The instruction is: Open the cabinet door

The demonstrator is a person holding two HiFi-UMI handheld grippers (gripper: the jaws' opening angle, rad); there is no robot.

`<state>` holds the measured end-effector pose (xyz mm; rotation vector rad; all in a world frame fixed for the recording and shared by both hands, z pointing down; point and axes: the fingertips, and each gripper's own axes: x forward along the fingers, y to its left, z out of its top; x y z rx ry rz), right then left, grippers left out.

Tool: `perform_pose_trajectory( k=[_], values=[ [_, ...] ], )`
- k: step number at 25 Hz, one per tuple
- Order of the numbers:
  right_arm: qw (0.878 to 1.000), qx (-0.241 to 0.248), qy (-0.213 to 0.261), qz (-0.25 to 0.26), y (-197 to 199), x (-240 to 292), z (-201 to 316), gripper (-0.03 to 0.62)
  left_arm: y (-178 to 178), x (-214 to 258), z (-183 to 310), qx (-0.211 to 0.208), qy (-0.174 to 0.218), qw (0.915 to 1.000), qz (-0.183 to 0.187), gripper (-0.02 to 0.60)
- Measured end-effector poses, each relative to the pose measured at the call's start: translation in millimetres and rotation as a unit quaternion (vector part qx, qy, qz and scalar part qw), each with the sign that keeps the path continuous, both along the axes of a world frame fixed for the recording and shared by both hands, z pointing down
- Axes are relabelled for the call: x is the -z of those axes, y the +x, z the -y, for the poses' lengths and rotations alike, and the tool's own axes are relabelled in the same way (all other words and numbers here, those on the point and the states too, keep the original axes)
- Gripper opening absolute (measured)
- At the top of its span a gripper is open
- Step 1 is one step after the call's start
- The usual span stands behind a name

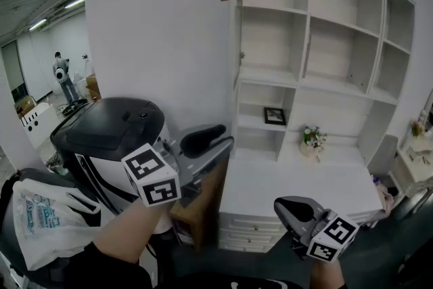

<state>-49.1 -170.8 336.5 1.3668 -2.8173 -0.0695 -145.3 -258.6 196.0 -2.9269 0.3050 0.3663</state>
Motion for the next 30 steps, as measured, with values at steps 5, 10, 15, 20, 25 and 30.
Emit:
perform_pose_trajectory(
  k=[5, 10, 15, 20, 25, 30],
  values=[
    [1.0, -0.014, 0.004, 0.009, 10, -13, -32, 0.001, -5, -60, -61, 0.042, -0.02, 0.9987, 0.018, 0.08],
    [0.999, -0.017, 0.018, 0.036, 8, -15, -67, 0.001, -14, -117, -105, 0.068, -0.09, 0.9937, 0.002, 0.046],
    [0.999, -0.02, 0.022, 0.036, -2, -25, -87, 0.0, -6, -158, -137, 0.074, -0.126, 0.9892, 0.006, 0.021],
    [0.999, -0.021, 0.01, 0.039, -9, -43, -98, 0.0, -2, -177, -160, 0.083, -0.114, 0.9891, 0.042, 0.014],
    [0.998, -0.002, -0.009, 0.06, -22, -68, -102, 0.0, -9, -200, -163, 0.075, -0.138, 0.9864, 0.05, 0.012],
    [0.997, 0.006, -0.028, 0.07, -27, -89, -101, 0.002, -12, -211, -156, 0.087, -0.137, 0.9844, 0.068, 0.012]
  ],
)
